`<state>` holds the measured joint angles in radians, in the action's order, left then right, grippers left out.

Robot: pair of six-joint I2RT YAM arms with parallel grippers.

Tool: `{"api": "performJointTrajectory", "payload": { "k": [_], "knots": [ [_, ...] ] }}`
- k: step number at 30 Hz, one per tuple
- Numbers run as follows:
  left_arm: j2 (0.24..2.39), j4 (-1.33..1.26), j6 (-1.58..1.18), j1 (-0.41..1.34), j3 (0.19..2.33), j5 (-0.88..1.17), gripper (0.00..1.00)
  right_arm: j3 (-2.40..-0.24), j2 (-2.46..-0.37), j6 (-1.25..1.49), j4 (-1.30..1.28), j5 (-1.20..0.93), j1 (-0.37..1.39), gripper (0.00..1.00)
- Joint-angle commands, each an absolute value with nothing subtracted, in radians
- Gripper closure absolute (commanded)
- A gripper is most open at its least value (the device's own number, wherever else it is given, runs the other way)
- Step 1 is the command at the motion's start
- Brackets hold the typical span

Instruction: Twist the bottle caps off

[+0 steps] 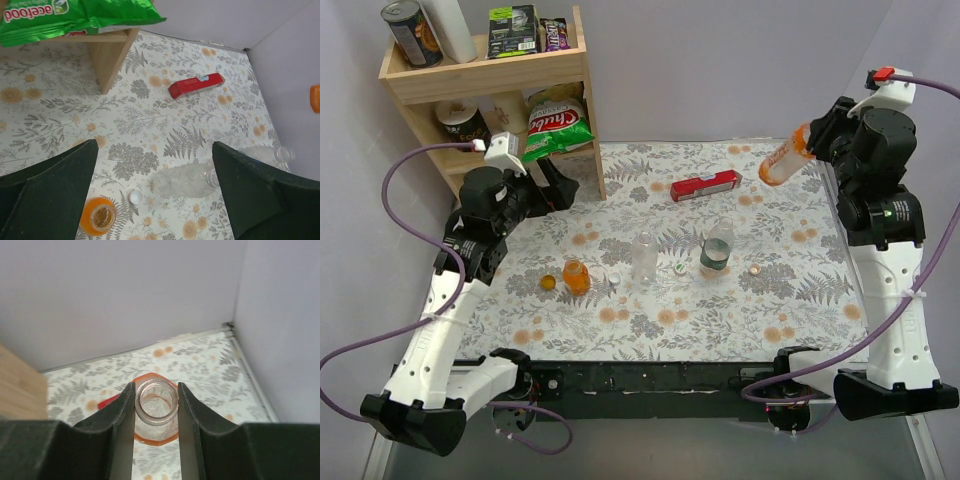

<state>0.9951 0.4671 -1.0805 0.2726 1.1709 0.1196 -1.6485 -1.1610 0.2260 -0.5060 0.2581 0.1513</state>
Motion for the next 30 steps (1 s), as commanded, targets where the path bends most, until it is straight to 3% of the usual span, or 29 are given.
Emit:
{"api": "performJointTrajectory", "payload": {
  "k": [1,6,13,30],
  "knots": [
    [0.968,0.54,-1.121,0.265,1.215,-0.018,0.02,-1.596,-1.143,0.124,-0.57,0.451,0.095,0.99],
    [0.87,0.566,-1.112,0.265,1.131,-0.048,0.02,-1.208,-1.005,0.13,-0.457,0.442,0.091,0.99],
    [0.808,0.575,-1.118,0.265,1.078,-0.011,0.02,-0.929,-0.871,0.106,-0.367,0.422,0.091,0.99],
    [0.776,0.598,-1.109,0.265,1.069,-0.002,0.02,-0.641,-0.79,0.003,-0.071,0.448,0.092,0.99]
  ]
}}
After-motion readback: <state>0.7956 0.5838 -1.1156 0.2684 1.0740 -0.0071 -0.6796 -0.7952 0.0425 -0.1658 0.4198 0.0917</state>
